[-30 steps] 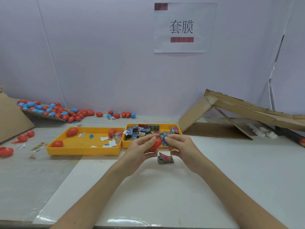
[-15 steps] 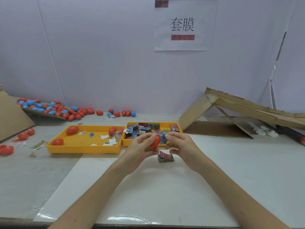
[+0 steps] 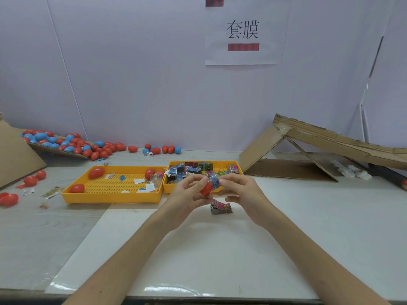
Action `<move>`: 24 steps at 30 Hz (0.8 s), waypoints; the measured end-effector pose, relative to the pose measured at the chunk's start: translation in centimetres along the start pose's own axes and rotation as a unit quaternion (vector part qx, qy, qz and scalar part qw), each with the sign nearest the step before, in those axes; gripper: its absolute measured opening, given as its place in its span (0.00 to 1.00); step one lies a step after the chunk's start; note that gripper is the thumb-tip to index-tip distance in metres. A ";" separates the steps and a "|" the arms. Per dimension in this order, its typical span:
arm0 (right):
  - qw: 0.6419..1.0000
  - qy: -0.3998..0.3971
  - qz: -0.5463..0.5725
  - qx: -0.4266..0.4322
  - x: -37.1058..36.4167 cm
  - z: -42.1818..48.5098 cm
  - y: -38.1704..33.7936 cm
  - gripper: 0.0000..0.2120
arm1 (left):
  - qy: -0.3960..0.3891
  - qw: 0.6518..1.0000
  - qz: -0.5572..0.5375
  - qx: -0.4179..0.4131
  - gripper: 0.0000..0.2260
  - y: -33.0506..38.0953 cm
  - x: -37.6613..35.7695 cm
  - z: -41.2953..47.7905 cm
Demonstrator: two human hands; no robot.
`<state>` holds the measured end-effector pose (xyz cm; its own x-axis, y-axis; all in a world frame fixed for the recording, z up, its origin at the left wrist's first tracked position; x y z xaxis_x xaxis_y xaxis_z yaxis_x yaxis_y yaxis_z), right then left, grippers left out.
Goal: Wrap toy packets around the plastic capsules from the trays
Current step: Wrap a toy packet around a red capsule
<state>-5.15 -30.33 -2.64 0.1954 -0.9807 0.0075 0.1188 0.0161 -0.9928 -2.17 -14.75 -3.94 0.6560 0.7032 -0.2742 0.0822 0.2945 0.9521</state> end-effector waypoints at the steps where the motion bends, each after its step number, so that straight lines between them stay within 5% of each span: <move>1: 1.000 0.005 -0.013 0.002 0.0 0.0 0.0 0.03 | 0.001 1.000 -0.003 -0.002 0.13 0.0 0.0 0.0; 24: 0.986 -0.006 -0.160 0.053 -0.8 -0.1 -0.5 0.07 | 0.061 0.996 0.061 -0.031 0.17 0.1 0.9 0.1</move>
<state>-5.47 -29.60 -2.20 0.1426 -0.9364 0.3207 0.2772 -0.2732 -0.9211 -1.49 -14.13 -4.08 0.5618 0.8083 -0.1759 -0.0405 0.2392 0.9701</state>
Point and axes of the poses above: each hand's wrist, its own z-axis towards the middle knuckle, its own x-axis out of the back of the hand, y = z × x, the point moved 6 cm from there along z, towards the middle knuckle, and after that the axes turned 14 degrees about -y, right-handed, at the moved point
